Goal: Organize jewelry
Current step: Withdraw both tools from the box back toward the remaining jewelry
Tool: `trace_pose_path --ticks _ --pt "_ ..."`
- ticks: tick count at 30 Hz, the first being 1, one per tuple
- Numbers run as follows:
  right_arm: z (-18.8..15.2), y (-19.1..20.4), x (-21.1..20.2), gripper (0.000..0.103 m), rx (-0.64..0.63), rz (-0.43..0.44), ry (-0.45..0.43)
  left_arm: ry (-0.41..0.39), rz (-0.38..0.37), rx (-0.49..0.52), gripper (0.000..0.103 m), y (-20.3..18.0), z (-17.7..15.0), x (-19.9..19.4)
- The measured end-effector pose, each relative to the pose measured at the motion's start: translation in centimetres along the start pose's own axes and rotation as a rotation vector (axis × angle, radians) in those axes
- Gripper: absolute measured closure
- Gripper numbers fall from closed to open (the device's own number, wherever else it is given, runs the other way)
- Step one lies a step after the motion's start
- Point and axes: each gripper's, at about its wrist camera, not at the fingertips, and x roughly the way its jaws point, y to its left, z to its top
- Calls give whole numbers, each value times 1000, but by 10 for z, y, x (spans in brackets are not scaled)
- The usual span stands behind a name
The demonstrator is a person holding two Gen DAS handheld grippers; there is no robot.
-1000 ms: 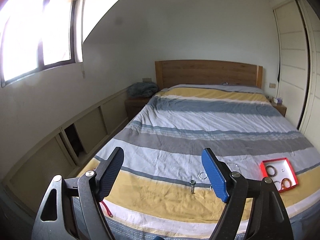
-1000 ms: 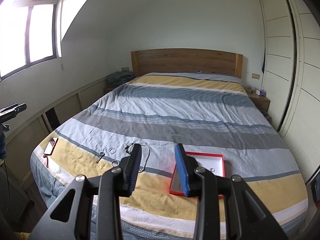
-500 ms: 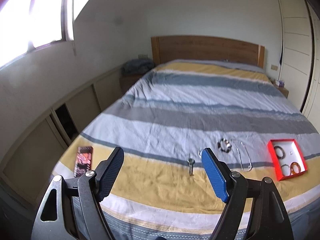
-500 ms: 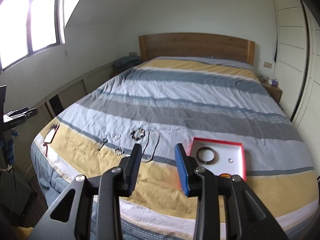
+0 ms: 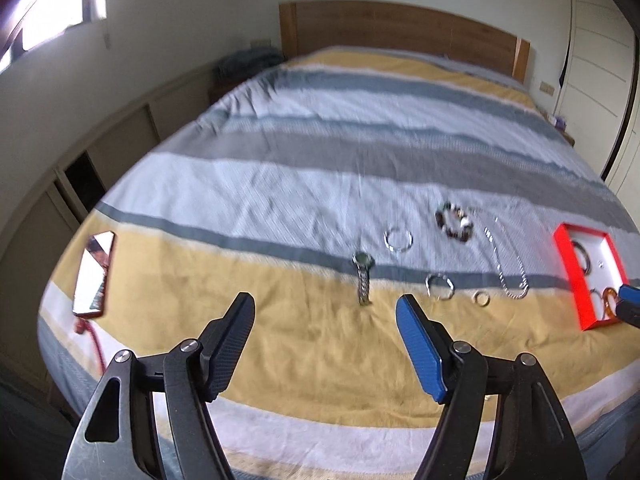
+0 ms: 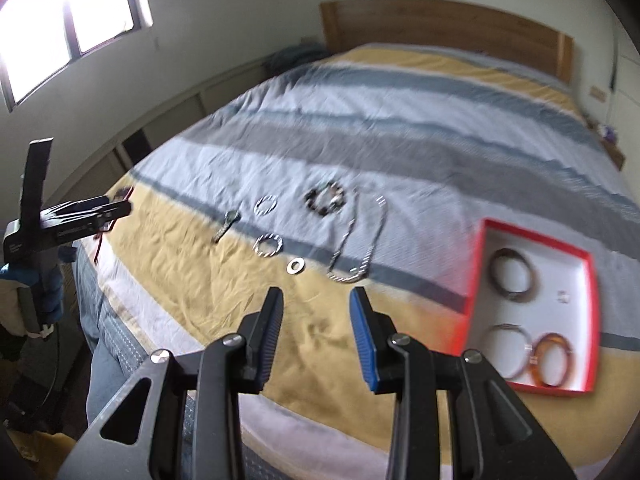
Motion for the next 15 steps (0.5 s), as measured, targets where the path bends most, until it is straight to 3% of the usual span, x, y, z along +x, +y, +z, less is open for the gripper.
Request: trace_pose_path --ticks 15 --pt "11 15 132 70 -39 119 169 167 -37 47 38 -26 3 126"
